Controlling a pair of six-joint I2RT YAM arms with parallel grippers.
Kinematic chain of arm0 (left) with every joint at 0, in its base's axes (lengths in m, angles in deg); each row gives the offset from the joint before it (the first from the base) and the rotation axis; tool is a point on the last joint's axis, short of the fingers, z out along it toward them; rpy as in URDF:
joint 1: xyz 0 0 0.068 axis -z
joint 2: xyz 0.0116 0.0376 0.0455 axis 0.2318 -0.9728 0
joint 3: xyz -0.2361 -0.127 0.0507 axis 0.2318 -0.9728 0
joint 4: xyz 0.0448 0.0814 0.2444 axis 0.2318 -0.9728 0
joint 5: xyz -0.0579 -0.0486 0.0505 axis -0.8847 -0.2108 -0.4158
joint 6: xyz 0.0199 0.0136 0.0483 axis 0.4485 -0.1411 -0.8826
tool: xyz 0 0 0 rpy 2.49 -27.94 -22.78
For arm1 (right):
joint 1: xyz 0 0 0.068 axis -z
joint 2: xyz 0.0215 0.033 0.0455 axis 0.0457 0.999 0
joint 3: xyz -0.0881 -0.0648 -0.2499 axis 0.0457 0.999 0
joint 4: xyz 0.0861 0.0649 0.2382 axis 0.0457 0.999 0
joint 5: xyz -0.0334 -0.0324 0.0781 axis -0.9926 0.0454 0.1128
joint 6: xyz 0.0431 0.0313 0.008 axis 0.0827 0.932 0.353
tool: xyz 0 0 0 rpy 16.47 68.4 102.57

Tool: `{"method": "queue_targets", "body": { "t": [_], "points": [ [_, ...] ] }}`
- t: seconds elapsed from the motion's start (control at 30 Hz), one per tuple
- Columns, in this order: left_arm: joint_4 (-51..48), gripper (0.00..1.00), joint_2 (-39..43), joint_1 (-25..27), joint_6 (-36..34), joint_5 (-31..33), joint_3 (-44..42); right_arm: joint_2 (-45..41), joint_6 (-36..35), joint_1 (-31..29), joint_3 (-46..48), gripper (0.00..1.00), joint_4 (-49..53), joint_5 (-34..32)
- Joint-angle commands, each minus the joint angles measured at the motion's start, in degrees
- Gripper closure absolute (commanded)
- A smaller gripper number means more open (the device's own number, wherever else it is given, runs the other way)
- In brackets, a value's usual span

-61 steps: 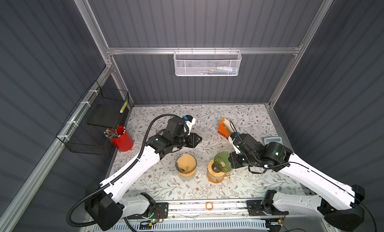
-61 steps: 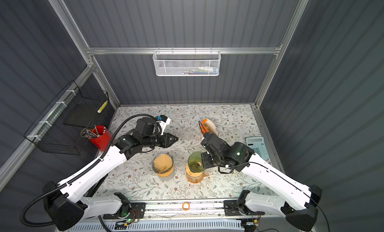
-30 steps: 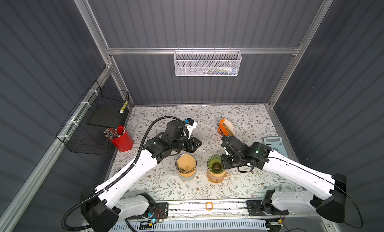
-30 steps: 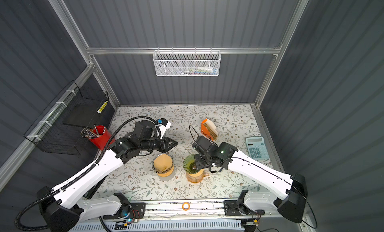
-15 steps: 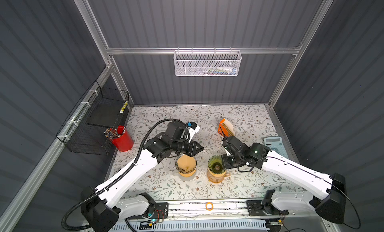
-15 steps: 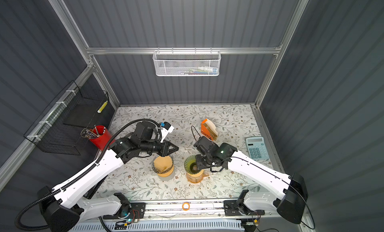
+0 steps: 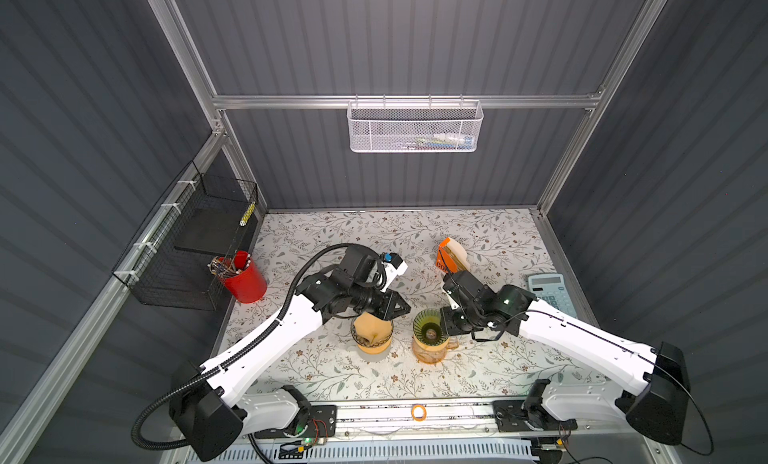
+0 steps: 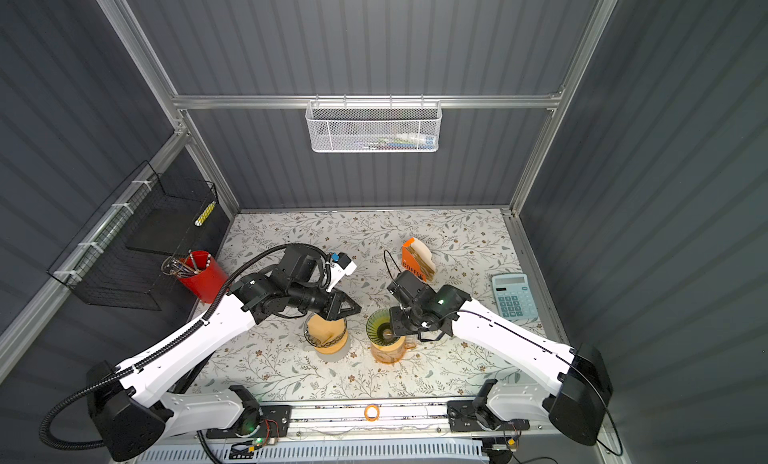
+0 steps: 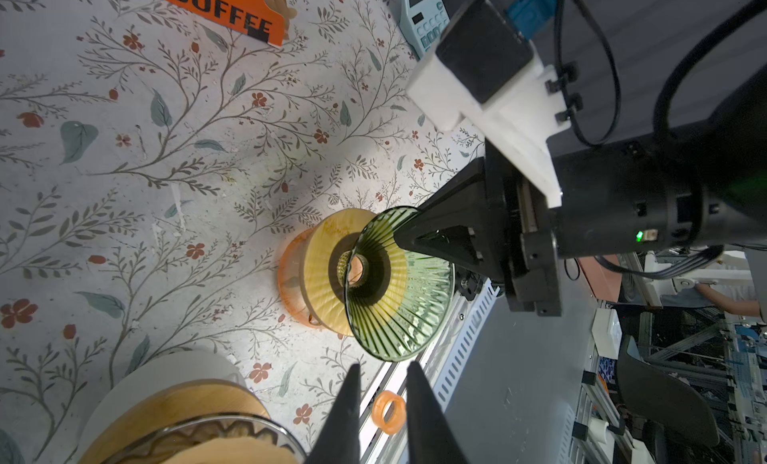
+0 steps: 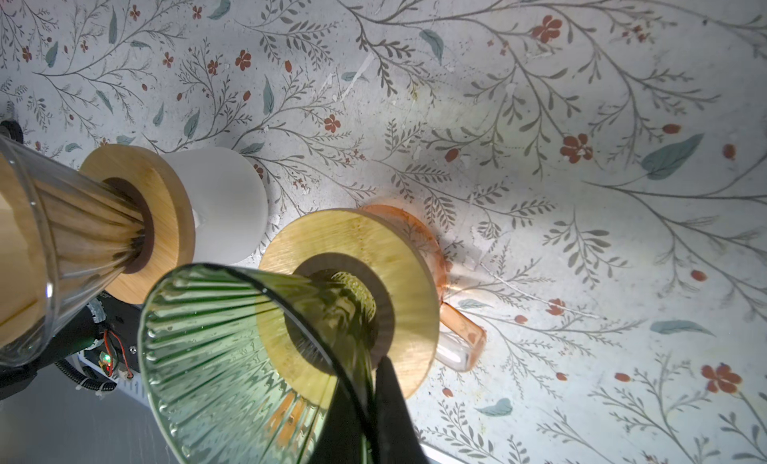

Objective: Place the coffee filter in the dripper
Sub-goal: 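Lower the green dripper into the bamboo ring while left gripper approaches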

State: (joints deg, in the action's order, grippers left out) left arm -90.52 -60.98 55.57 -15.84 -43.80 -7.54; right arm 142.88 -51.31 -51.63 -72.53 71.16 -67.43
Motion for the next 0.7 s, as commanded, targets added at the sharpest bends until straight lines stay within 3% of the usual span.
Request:
{"method": "queue_targets", "body": {
  "t": [0.0, 0.3, 0.67],
  "points": [
    [-2.3, 0.78, -1.2, 0.8, -1.7, -2.1, 1.6, 0.3, 0.0, 0.3, 1.5, 1.00, 0.2, -0.1],
    [-3.1, 0.79, -5.2, 4.9, -1.9, -1.2, 2.4, 0.6, 0.2, 0.4, 2.5, 1.00, 0.5, -0.2],
    [-1.4, 0.83, -6.3, 5.3, -1.1, 1.9, 0.5, 1.2, 0.3, 0.5, 2.6, 1.00, 1.0, -0.3]
  ]
}}
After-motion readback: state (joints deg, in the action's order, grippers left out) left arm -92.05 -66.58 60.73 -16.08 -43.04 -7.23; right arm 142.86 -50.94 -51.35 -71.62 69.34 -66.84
